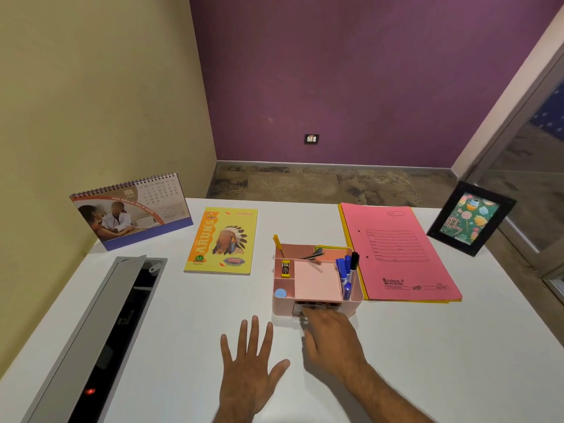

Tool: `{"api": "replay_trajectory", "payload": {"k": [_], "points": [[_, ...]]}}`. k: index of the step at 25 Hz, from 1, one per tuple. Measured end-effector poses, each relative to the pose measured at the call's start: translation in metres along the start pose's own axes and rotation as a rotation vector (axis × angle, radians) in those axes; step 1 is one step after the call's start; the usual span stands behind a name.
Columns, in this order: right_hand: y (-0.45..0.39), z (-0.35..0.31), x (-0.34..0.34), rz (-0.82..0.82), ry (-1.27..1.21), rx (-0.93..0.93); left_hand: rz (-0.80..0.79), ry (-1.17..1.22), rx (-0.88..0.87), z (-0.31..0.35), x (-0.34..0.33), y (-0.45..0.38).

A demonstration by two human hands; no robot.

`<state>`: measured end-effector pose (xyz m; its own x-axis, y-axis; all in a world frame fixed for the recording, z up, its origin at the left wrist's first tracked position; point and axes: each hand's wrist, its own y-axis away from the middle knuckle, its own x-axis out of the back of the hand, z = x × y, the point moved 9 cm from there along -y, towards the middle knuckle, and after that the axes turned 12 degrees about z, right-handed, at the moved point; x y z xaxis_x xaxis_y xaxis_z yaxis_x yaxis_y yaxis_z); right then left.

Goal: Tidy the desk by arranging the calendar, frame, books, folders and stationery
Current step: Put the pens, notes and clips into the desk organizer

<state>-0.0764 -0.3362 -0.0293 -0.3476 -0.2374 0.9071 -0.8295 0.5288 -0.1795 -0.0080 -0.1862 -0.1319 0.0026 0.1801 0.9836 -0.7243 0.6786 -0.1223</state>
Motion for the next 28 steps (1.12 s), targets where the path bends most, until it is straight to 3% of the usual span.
{"api": "replay_trajectory", "payload": {"k": [7,10,14,16,18,22,25,28], "points": [[-0.004,0.005,-0.006,-0.034,-0.046,-0.08,0.001,0.022,-0.003,0.0,-0.003,-0.002],[0.003,0.014,0.003,0.062,-0.159,-0.17,-0.015,0.058,0.014,0.002,0.0,0.0],[0.027,0.072,0.018,0.45,-0.686,-0.681,-0.022,0.224,0.221,-0.007,0.005,-0.006],[0.04,0.102,0.021,0.628,-0.787,-0.917,0.103,0.507,0.424,-0.011,0.017,-0.013],[0.042,0.125,0.018,0.689,-0.872,-1.066,0.229,0.83,0.619,-0.012,0.028,-0.024],[0.018,0.123,0.002,0.531,-1.122,-1.058,0.198,1.275,0.816,0.006,0.027,-0.056],[0.009,0.111,-0.008,0.423,-1.173,-1.019,0.148,1.256,0.831,0.014,0.026,-0.072],[0.008,0.11,-0.012,0.416,-1.147,-1.019,0.176,1.207,0.865,0.016,0.025,-0.073]]}}
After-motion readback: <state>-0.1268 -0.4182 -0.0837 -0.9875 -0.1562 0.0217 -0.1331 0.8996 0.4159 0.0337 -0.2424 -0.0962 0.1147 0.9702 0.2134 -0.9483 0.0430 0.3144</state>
